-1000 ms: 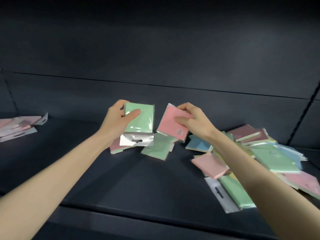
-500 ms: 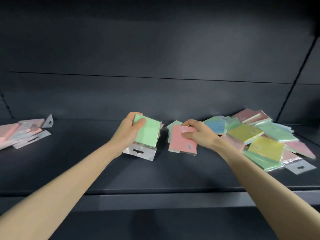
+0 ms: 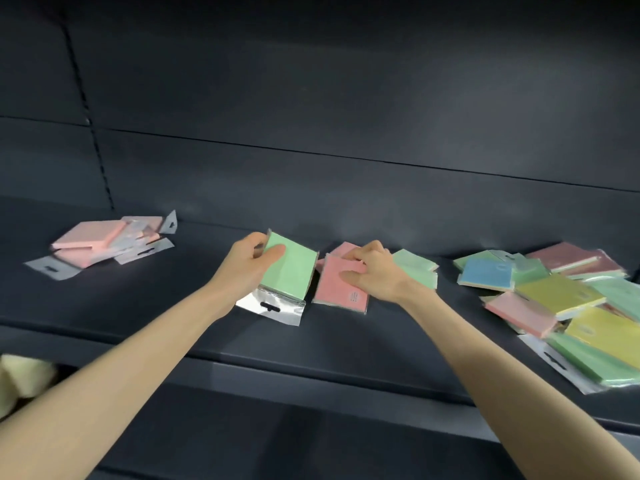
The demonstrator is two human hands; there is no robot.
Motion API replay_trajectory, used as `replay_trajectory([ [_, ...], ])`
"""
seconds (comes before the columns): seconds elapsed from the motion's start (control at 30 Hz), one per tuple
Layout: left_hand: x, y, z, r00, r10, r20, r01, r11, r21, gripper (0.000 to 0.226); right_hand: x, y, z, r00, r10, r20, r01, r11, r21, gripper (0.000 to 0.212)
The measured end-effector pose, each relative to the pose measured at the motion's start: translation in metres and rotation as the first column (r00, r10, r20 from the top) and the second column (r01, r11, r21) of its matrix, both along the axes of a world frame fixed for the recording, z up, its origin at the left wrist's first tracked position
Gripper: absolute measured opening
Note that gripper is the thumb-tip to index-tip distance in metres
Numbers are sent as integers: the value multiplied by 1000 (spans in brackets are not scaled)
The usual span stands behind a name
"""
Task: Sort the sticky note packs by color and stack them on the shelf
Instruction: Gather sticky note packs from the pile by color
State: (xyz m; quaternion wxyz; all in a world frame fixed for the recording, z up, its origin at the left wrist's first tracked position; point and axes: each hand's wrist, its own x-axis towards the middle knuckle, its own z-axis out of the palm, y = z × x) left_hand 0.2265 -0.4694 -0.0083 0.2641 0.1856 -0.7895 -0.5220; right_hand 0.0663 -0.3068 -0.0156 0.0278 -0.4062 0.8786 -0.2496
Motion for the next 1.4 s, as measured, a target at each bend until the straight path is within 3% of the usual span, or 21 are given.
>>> replay_trajectory([
  [0.1, 5, -5, -6, 1000, 7, 25, -7, 1000, -7, 21, -1, -3, 1, 995, -12, -100, 26, 990, 139, 43],
  [0.2, 8, -9, -7, 1000, 15, 17, -16, 1000, 5, 20, 8, -10, 13, 998, 58, -29, -60, 997, -55, 44],
  [0.27, 10, -14, -4, 1000, -16, 16, 16, 1000, 5, 19, 20, -21, 23, 980, 167, 105, -145, 971, -191, 45],
  [0.33, 12, -20, 0, 999, -40, 14, 40, 999, -31, 15, 33, -35, 30, 945, 258, 203, -209, 950, -234, 45],
  [0.47, 15, -40, 8, 997, -72, -11, 72, 997, -30, 17, 41, -68, 38, 930, 321, 179, -278, 933, -230, 23],
  [0.6, 10, -76, 11, 989, -127, 70, 131, 990, -49, 37, 29, -103, 37, 957, 258, 135, -220, 944, -245, 16],
  [0.8, -24, -131, 6, 938, -137, 318, 251, 901, -352, 46, -4, -157, 20, 997, 78, 1, -77, 995, -66, 23],
  [0.93, -52, -158, 3, 912, -142, 386, 314, 845, -432, 54, -24, -185, 12, 999, -16, -29, 16, 1000, 13, 24],
  [1.2, -88, -187, -7, 867, -227, 443, 425, 801, -422, 38, -37, -201, 11, 991, -112, -69, 119, 987, 108, 29],
  [1.4, -92, -185, -6, 823, -202, 531, 522, 639, -565, 32, -35, -189, 13, 985, -147, -86, 162, 964, 213, 34],
])
